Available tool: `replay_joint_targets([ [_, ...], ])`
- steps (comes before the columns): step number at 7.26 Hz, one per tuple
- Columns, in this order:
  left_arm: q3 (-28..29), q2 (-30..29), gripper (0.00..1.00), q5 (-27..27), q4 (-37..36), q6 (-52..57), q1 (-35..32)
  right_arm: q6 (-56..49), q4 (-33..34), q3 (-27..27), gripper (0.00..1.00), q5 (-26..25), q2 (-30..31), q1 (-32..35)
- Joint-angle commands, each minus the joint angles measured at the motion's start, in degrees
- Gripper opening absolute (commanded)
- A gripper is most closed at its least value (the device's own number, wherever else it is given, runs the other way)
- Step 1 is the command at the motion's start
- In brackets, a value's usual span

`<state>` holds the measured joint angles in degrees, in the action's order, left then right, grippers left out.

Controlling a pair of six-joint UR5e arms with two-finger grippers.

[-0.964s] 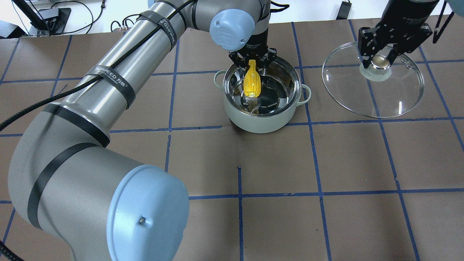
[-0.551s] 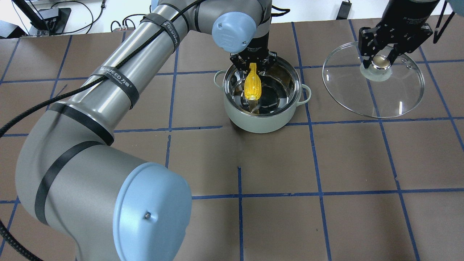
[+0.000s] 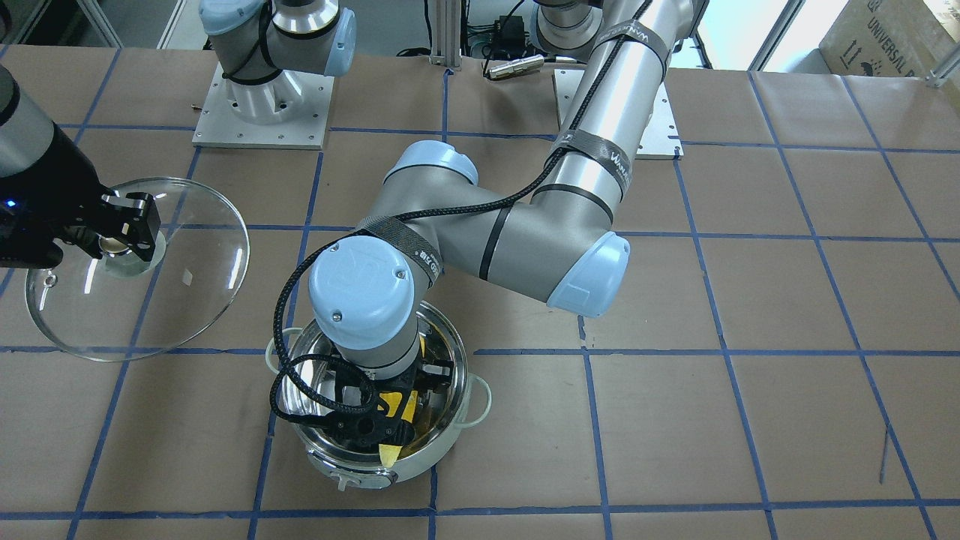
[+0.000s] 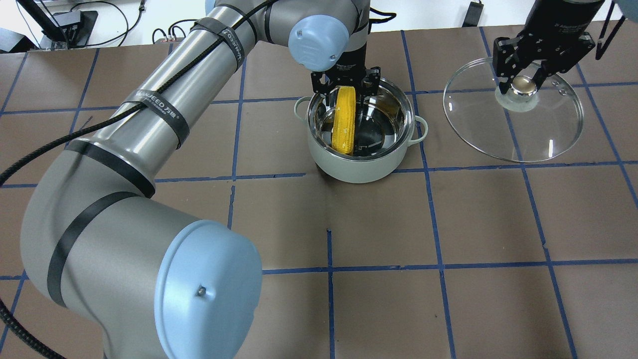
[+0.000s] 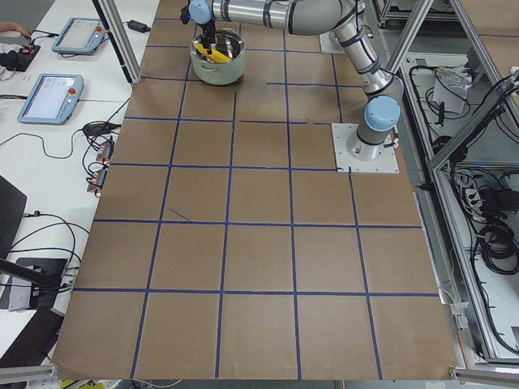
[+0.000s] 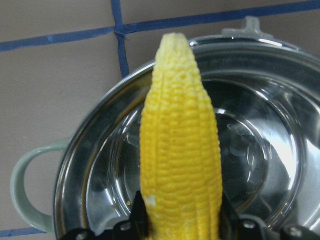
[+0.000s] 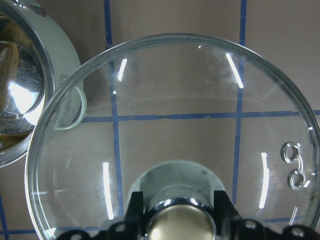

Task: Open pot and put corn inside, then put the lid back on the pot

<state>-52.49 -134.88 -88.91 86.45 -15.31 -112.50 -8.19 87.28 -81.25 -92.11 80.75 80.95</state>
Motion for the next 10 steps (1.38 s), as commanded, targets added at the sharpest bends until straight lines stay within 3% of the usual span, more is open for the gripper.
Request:
replay_joint_targets([
  [1, 0.37, 1.01, 1.0, -0.03, 0.2, 0.11, 0.17, 0.02, 0.0, 0.04, 0.32, 0.0, 0.02, 0.0],
  [3, -0.33, 6.44, 1.0, -0.21, 3.61, 0.54, 3.66, 1.06, 0.26, 1.96, 0.32, 0.17, 0.19, 1.66],
  [6, -1.12, 14.79, 1.0, -0.73, 13.79, 12.02, 13.5, 6.41, 0.61, 2.58, 0.32, 0.44, -0.85, 9.02],
  [8, -1.29, 21.37, 1.0, -0.91, 20.21, 17.66, 18.08, 11.16, 3.93, 3.98, 0.32, 0.26, -4.44, 14.91],
  [9, -2.86, 25.5, 1.0, -1.0, 26.07, 20.03, 20.45, 12.48, 5.86, 5.04, 0.32, 0.35, -6.81, 18.25],
  [10, -6.1, 29.72, 1.0, -0.82, 26.48, 21.01, 23.17, 12.76, 7.02, 6.09, 0.32, 0.35, -9.01, 20.11],
])
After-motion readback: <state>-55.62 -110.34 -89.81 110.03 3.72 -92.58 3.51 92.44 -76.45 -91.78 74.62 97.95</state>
